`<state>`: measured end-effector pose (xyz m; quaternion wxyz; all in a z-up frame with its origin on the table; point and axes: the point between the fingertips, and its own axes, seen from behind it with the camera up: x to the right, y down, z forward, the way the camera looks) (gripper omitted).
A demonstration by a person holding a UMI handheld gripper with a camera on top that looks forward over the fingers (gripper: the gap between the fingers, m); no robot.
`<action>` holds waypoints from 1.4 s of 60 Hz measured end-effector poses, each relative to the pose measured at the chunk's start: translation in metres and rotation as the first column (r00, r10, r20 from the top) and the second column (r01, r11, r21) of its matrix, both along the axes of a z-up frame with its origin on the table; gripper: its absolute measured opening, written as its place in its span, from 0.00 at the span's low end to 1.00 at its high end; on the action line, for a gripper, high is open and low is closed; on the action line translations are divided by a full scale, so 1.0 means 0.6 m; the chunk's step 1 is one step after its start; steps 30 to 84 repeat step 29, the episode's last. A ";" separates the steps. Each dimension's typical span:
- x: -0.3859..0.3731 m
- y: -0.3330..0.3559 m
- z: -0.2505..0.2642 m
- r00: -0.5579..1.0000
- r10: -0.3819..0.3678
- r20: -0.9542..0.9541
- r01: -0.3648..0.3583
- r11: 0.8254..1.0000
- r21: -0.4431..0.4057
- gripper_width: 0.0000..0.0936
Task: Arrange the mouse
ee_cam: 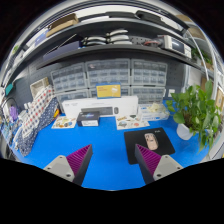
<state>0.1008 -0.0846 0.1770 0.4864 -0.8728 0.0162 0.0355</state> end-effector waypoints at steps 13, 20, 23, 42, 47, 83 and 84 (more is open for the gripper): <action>-0.078 -0.058 0.016 0.998 0.049 0.024 -0.050 0.999 0.010 0.92; -0.102 -0.077 0.023 0.997 0.066 0.035 -0.066 0.998 0.012 0.93; -0.111 -0.083 0.025 0.997 0.070 0.034 -0.070 0.997 0.013 0.93; -0.134 -0.090 0.027 0.996 0.088 0.024 -0.089 0.996 0.020 0.92; -0.134 -0.090 0.027 0.996 0.088 0.024 -0.089 0.996 0.020 0.92; -0.134 -0.090 0.027 0.996 0.088 0.024 -0.089 0.996 0.020 0.92; -0.134 -0.090 0.027 0.996 0.088 0.024 -0.089 0.996 0.020 0.92</action>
